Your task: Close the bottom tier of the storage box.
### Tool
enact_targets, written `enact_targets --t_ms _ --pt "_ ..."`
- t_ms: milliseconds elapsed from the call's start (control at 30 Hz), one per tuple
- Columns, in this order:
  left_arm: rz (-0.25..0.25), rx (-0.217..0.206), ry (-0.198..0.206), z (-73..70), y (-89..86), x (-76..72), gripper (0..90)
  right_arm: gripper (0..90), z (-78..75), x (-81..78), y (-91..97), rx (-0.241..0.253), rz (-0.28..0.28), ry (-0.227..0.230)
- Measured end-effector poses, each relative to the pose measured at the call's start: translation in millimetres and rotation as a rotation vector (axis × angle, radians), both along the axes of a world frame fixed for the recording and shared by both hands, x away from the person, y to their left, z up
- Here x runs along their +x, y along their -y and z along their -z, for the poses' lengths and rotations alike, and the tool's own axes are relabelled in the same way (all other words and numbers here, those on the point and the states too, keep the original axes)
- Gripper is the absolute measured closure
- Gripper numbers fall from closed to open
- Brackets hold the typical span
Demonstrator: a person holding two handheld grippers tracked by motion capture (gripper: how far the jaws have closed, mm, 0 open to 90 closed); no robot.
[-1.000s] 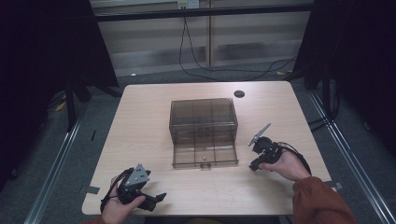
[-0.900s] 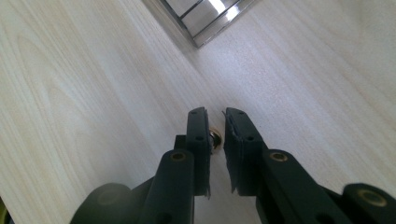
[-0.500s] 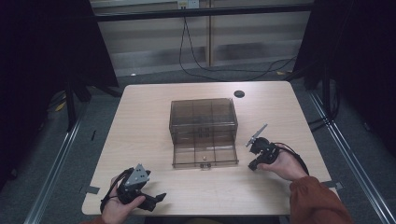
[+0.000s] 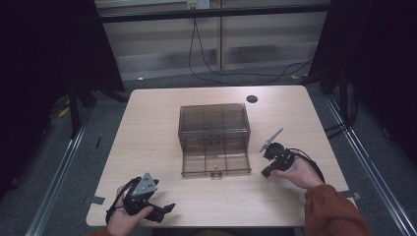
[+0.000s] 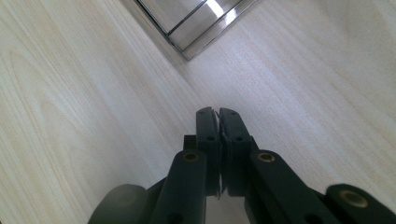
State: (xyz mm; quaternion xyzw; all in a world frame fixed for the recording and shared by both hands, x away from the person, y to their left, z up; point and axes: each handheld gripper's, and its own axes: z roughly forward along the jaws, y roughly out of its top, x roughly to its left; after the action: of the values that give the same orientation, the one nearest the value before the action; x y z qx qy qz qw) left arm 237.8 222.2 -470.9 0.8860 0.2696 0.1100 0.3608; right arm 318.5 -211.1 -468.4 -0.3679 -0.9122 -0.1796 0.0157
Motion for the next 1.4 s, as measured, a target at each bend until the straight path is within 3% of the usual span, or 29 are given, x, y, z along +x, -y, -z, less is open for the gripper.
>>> enact_targets --t_ms 733,1400 --pt "0.008 -0.002 0.005 -0.3 -0.7 0.6 4.3 87.9 -12.7 4.2 -1.5 0.035 0.013 0.012" --pt "0.01 -0.008 0.006 0.0 -0.8 0.6 4.3 87.9 -34.3 9.4 -11.6 0.064 -0.024 0.046"
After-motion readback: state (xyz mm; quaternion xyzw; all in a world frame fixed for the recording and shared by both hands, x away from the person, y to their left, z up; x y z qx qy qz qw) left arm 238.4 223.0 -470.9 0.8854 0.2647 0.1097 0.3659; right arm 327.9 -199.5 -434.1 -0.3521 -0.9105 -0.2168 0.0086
